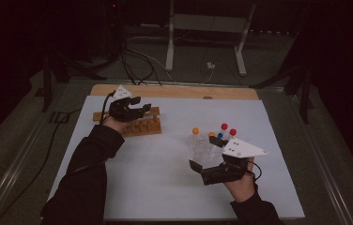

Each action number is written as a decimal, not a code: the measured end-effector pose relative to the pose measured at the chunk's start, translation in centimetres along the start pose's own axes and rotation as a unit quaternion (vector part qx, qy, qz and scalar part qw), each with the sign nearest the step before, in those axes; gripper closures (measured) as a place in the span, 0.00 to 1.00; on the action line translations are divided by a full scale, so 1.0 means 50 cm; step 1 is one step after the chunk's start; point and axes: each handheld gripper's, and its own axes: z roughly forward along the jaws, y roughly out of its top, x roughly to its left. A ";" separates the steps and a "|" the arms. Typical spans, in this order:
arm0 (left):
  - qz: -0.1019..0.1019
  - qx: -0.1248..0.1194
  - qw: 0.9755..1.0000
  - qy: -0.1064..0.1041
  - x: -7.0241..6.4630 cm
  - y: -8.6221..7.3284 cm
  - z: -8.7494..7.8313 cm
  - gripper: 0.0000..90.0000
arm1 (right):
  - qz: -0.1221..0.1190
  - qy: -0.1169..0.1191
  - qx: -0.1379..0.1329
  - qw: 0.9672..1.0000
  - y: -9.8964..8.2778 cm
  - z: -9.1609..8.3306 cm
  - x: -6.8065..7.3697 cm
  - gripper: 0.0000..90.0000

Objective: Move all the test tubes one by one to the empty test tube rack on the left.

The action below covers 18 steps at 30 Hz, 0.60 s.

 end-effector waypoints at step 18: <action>0.041 -0.024 0.993 -0.104 -0.109 -0.037 -0.168 0.02 | 0.061 -0.118 0.028 0.991 -0.037 -0.033 -0.112 0.19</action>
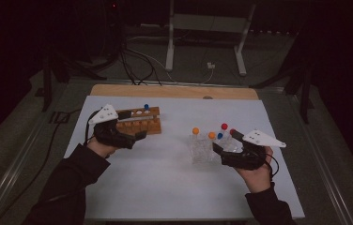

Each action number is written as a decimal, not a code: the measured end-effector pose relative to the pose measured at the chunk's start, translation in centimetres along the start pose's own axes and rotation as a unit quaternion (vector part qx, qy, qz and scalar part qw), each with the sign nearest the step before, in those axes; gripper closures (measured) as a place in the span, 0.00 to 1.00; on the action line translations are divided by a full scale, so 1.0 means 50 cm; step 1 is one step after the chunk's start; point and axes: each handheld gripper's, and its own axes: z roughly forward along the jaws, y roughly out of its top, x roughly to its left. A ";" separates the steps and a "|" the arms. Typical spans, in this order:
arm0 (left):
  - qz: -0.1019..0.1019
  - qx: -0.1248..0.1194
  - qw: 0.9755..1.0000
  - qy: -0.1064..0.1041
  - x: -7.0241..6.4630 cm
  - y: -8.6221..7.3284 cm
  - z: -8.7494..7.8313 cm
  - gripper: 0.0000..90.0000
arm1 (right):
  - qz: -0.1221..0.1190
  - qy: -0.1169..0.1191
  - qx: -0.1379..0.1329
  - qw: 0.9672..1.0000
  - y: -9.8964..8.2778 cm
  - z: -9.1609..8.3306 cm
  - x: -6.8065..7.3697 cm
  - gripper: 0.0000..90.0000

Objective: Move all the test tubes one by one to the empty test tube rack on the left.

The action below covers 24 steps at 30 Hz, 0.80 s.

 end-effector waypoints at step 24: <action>0.021 0.017 0.999 -0.038 -0.123 -0.124 -0.033 0.02 | 0.022 -0.070 0.101 0.992 -0.064 0.080 -0.043 0.71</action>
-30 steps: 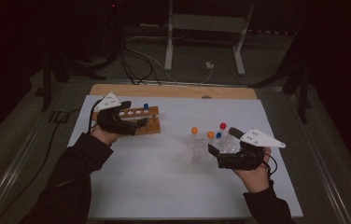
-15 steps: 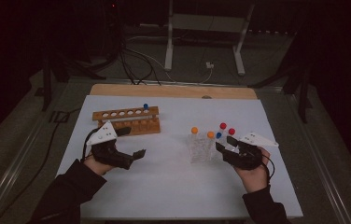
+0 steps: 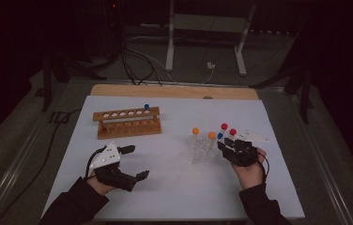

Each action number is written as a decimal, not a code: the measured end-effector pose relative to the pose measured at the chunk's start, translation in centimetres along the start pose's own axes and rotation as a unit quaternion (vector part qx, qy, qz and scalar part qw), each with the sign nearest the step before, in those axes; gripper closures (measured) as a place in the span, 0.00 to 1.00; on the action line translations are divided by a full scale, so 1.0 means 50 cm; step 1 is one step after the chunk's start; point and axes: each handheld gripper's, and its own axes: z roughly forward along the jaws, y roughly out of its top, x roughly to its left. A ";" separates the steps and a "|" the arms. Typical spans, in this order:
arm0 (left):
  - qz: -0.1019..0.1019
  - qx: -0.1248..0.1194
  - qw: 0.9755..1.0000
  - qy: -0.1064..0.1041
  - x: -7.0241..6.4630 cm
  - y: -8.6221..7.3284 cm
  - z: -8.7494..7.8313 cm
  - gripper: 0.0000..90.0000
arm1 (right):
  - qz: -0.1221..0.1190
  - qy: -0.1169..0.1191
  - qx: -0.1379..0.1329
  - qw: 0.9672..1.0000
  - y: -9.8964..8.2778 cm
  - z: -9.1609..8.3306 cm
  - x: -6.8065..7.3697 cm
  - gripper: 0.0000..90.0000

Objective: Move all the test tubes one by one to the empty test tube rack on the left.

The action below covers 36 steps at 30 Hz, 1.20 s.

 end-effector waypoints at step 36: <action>-0.002 0.014 1.000 0.006 0.009 -0.014 0.003 0.02 | -0.039 -0.023 -0.028 0.999 0.036 -0.006 0.021 0.86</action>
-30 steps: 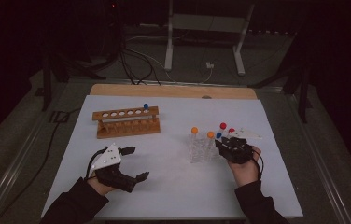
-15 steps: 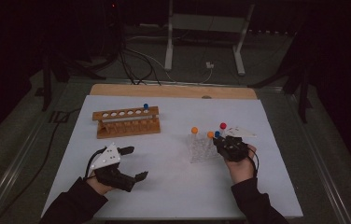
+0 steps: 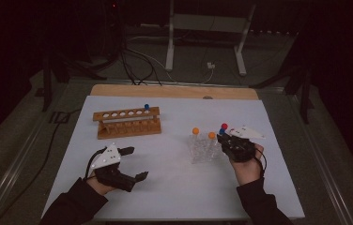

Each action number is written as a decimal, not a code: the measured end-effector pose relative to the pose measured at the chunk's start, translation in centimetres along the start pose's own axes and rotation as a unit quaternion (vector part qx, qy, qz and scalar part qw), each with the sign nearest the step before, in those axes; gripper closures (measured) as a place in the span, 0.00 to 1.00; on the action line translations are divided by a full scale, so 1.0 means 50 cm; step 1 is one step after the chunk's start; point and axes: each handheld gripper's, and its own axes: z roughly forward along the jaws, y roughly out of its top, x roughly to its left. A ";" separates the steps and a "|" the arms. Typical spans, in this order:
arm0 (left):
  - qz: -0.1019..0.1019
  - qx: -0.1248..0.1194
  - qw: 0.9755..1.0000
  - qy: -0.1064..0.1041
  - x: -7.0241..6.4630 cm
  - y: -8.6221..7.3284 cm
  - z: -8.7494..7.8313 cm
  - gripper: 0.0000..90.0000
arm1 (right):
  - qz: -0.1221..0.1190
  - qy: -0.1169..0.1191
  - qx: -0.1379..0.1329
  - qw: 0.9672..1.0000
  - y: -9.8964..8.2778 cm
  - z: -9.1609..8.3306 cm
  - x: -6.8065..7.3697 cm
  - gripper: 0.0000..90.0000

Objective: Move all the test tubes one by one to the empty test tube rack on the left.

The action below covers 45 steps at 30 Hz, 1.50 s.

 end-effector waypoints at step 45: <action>0.019 -0.026 0.997 -0.067 -0.022 0.067 0.040 0.13 | -0.084 0.186 0.014 0.979 0.004 -0.026 0.218 0.86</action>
